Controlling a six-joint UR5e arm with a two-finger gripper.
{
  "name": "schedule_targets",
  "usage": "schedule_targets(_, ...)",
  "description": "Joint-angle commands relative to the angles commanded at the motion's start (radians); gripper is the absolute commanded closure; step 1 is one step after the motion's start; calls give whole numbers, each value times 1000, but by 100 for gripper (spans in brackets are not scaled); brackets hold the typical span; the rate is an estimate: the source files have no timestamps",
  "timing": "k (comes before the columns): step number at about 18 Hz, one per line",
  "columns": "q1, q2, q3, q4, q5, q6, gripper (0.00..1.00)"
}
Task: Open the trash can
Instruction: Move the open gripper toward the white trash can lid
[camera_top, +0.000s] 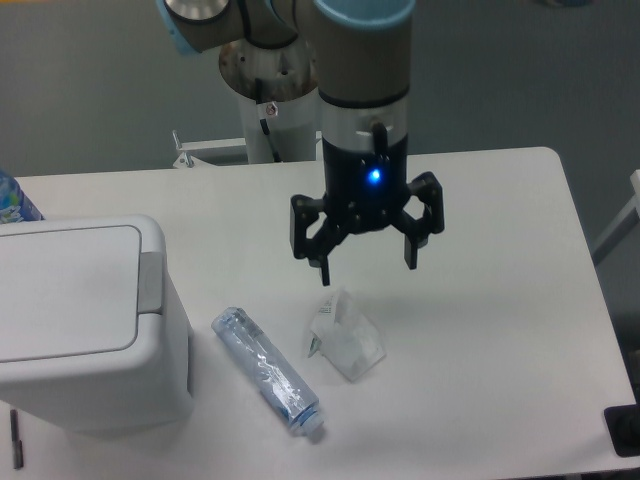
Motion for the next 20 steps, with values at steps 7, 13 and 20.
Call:
schedule_targets(7,5,5,6,11,17,11,0)
schedule_targets(13,-18,-11,-5,71,-5,-3,0)
schedule_targets(20,-123,-51,-6,71,-34,-75,0)
